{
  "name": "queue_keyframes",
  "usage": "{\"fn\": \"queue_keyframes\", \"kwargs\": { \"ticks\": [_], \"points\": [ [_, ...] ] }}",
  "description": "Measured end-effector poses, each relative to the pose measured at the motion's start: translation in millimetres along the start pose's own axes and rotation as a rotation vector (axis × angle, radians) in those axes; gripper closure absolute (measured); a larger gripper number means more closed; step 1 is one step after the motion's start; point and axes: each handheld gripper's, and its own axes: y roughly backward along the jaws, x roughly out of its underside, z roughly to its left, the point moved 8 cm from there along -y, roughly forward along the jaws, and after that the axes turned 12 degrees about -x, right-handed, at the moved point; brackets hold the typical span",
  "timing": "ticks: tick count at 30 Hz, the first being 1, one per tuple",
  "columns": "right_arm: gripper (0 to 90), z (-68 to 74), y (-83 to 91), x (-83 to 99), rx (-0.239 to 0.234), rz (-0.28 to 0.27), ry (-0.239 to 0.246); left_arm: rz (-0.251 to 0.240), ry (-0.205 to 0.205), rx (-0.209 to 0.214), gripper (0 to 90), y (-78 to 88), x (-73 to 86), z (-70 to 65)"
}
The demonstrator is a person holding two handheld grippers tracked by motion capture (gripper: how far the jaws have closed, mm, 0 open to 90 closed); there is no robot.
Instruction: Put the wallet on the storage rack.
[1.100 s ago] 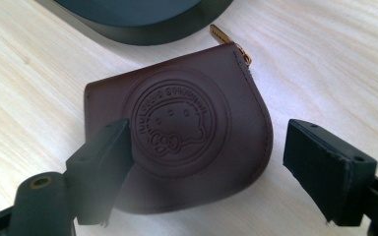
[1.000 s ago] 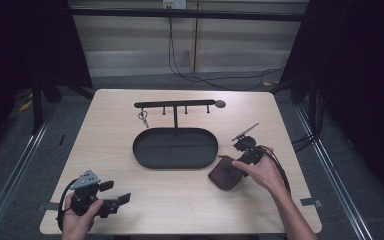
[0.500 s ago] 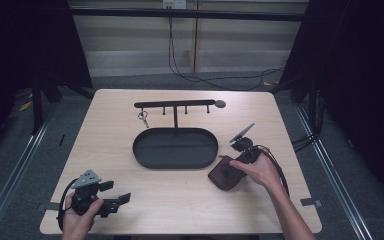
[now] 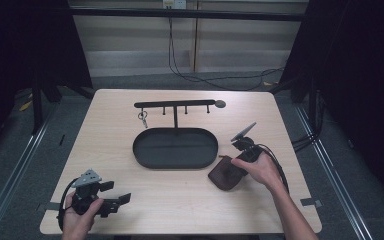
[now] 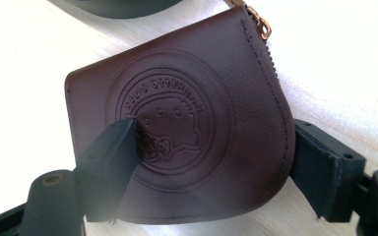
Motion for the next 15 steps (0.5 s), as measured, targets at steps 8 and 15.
{"fn": "queue_keyframes", "kwargs": {
  "ticks": [8,15],
  "points": [
    [37.5,-1.6,8.4,0.3,0.018,-0.036,-0.028,-0.003,0.003,0.001,17.0,1.0,-0.2,1.9],
    [53.4,-0.5,19.7,-0.6,0.03,-0.066,-0.037,0.0,0.002,-0.001,17.0,0.7,0.2,2.2]
  ]
}}
